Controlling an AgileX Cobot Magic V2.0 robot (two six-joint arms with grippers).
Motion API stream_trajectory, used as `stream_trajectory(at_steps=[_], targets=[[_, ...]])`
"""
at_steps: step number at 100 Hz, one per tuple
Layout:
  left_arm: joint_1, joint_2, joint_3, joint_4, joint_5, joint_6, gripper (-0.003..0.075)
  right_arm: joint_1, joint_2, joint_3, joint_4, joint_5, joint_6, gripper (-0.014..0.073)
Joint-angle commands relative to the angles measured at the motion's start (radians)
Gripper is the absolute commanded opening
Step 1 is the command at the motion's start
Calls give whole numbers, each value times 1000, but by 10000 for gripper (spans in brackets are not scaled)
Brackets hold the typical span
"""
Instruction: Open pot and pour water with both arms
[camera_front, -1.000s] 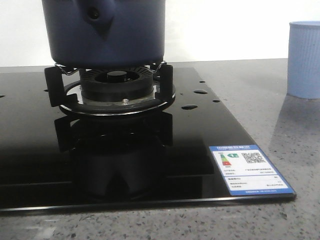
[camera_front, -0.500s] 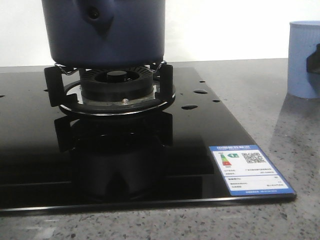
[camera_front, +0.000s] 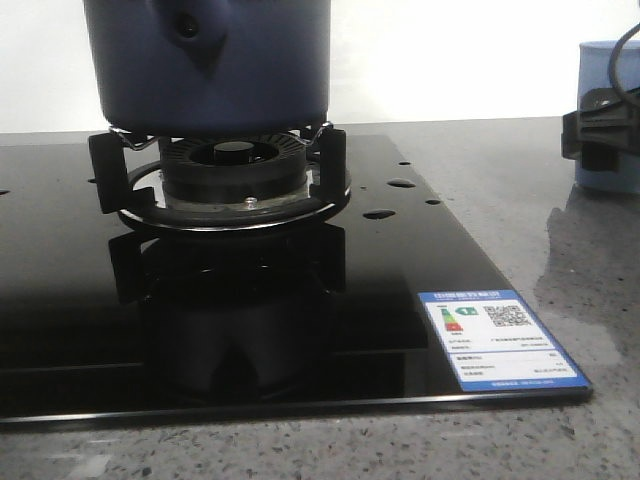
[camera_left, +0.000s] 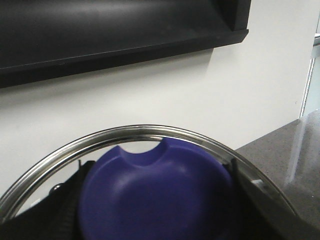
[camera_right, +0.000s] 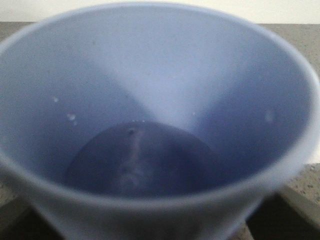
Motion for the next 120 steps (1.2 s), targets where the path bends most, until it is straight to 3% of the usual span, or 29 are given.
stream_trajectory(at_steps=[1,26,48,71,95,120], targets=[[3,-31,-37,-48,-34,-8,271,0,-5,-43,-22,-112,5,596],[3,-31,-37,-48,-34,-8,271,0,10,-56,-30,-132,5,579],[3,-31,-37,-48,-34,-8,271,2,-20,-56,-36,-94,5,323],[3,-31,-37,-48,-34,-8,271,11,-161,-61,-127,3,5,306],[3,-31,-37,-46,-34,-8,270,92,-305,-227,-233,321,5,306],[3,-31,-37,-46,-34,-8,270,176,-282,-504,-367,618,5,306]])
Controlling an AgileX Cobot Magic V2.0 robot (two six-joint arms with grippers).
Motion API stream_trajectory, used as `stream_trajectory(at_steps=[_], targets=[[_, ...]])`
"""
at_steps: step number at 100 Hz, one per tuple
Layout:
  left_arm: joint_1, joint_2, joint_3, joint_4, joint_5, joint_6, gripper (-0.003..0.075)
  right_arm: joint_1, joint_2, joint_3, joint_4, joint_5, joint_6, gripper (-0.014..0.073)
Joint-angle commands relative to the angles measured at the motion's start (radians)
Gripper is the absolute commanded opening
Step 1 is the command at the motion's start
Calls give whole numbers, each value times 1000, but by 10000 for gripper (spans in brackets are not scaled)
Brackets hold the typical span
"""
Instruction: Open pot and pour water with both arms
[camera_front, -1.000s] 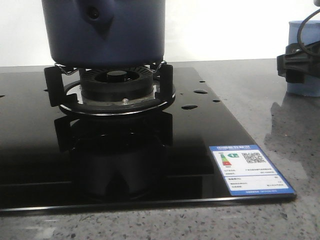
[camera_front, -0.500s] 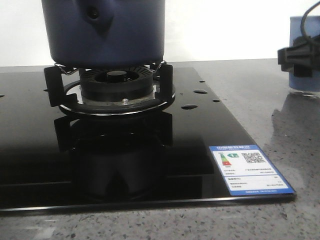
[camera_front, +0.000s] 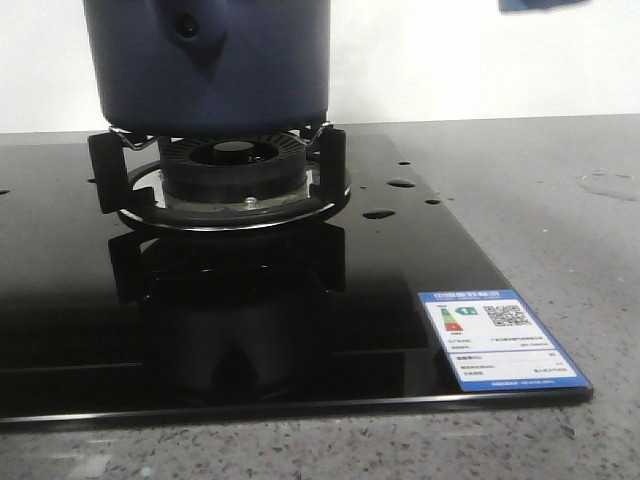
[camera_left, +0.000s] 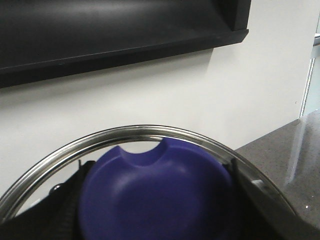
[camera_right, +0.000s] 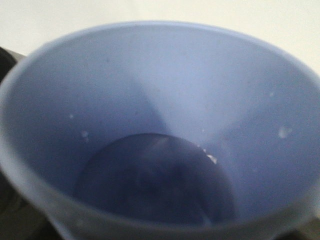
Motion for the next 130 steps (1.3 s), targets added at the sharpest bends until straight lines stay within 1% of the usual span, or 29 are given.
stream_trajectory(at_steps=[1,10,22,44,55,68,85,92,111,130], targets=[[3,-31,-37,-46,-34,-8,270,24,-11,-123,-66,20,1,306],[3,-31,-37,-46,-34,-8,270,55,18,-214,-118,114,1,306],[3,-31,-37,-46,-36,-8,270,103,66,-319,-232,224,-1,306],[3,-31,-37,-44,-37,-8,270,213,162,-469,-436,369,-2,306],[3,-31,-37,-44,-37,-8,270,246,218,-531,-540,428,-2,306],[3,-31,-37,-44,-37,-8,270,271,266,-562,-658,436,-2,306],[3,-31,-37,-44,-36,-8,270,305,303,-562,-876,447,-2,306],[3,-31,-37,-44,-36,-8,270,316,312,-562,-944,447,-2,306],[3,-31,-37,-44,-31,-8,270,333,329,-562,-1102,445,-2,306],[3,-31,-37,-44,-19,-8,270,333,332,-562,-1202,420,-2,306]])
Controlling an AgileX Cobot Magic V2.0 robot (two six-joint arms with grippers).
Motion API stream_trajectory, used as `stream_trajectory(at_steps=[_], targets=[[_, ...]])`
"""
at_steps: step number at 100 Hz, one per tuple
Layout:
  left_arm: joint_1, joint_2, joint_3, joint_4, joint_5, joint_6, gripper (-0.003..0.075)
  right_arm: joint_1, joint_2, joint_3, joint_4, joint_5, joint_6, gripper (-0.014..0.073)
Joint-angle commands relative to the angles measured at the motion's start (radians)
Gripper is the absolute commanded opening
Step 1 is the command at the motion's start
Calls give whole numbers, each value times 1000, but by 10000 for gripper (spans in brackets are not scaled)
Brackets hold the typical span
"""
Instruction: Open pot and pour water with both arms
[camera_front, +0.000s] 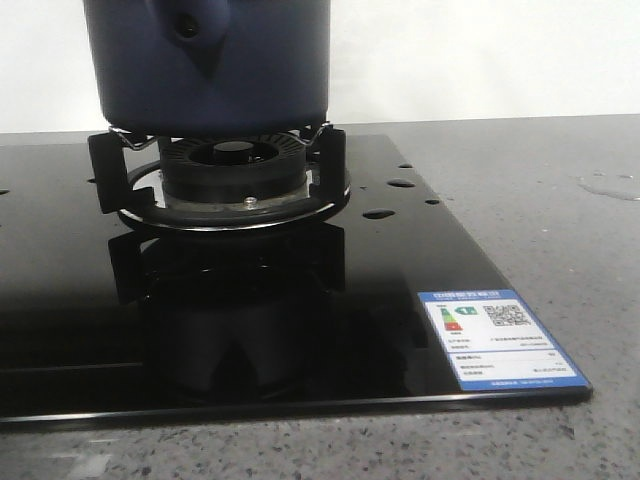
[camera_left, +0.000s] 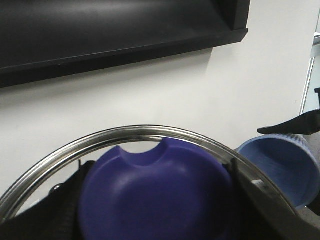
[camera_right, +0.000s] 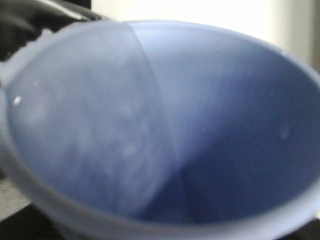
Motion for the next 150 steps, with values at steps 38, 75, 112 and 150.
stream_trajectory(at_steps=[38,75,112,150], targets=[[3,-31,-37,-46,-17,-8,270,0,-46,-46,-316,-122,-2,306],[3,-31,-37,-46,-17,-8,270,0,-46,-46,-457,-148,-2,306],[3,-31,-37,-46,-17,-8,270,0,-46,-46,-581,-152,-2,306],[3,-31,-37,-46,-17,-8,270,0,-46,-46,-581,-152,2,306]])
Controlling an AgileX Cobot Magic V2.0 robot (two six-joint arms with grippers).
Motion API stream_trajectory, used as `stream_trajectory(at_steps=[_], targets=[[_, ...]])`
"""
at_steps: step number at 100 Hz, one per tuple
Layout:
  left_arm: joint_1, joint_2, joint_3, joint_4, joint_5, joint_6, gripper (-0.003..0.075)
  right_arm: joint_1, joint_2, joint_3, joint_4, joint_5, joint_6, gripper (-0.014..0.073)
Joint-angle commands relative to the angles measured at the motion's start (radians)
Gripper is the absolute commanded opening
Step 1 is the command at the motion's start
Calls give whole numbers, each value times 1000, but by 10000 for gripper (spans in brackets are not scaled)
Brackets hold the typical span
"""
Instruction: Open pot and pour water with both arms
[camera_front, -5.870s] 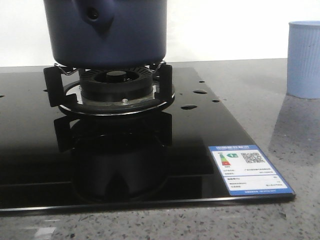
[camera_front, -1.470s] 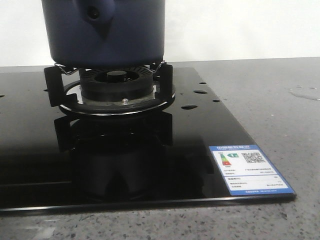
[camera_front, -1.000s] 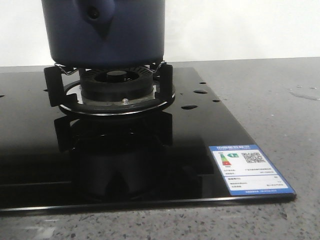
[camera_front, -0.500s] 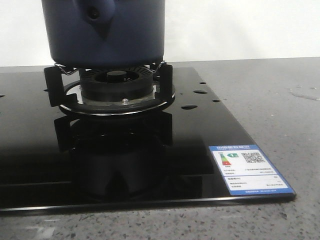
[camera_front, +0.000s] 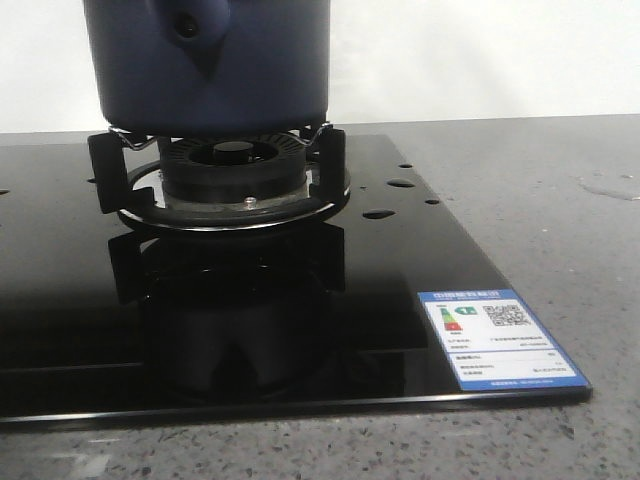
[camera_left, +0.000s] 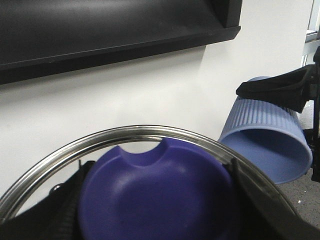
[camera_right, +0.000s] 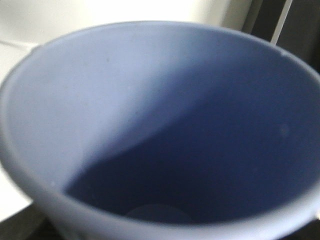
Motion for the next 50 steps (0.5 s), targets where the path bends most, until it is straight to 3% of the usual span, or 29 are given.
stream_trajectory(at_steps=[1,17,29,36,50], targets=[[3,-31,-37,-48,-39,-8,270,0,-46,-38,-39,0,3,306],[3,-31,-37,-48,-39,-8,270,0,-46,-38,-37,0,18,306],[3,-31,-37,-48,-39,-8,270,0,-46,-38,-36,7,123,306],[3,-31,-37,-48,-39,-8,270,0,-46,-38,-36,28,232,306],[3,-31,-37,-44,-39,-8,270,0,-48,-38,-33,91,579,306]])
